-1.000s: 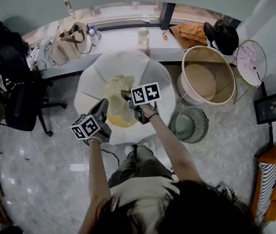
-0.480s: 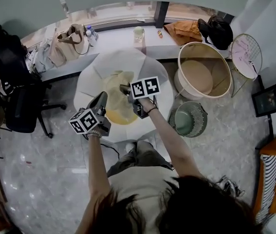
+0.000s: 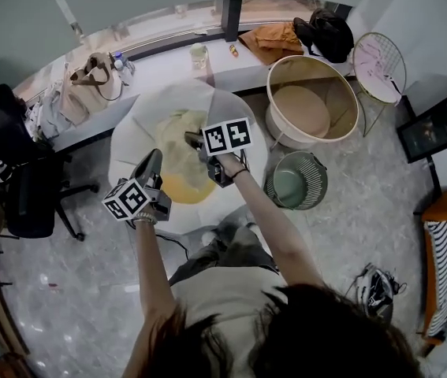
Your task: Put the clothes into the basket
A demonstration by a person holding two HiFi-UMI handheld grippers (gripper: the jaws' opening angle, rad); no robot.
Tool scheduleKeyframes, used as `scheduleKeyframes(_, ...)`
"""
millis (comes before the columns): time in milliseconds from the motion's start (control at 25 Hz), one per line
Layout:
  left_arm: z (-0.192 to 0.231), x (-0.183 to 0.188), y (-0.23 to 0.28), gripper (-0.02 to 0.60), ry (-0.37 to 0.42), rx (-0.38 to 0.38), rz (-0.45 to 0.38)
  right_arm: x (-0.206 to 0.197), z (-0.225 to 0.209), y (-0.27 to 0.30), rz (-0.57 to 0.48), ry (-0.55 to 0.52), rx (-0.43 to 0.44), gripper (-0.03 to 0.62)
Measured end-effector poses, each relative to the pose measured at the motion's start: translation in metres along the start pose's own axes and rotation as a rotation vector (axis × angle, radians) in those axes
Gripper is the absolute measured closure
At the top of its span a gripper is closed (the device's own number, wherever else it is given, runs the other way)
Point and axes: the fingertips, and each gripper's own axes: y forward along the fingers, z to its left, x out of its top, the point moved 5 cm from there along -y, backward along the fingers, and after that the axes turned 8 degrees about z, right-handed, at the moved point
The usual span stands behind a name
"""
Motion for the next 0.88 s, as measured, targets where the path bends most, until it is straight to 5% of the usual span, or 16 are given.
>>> scheduleKeyframes(880, -0.089, -0.034, 0.095, 0.571, 0.058, -0.114, 0.129, -0.003, -0.082, -0.115, -0.084, 0.067, -0.097, 0.543)
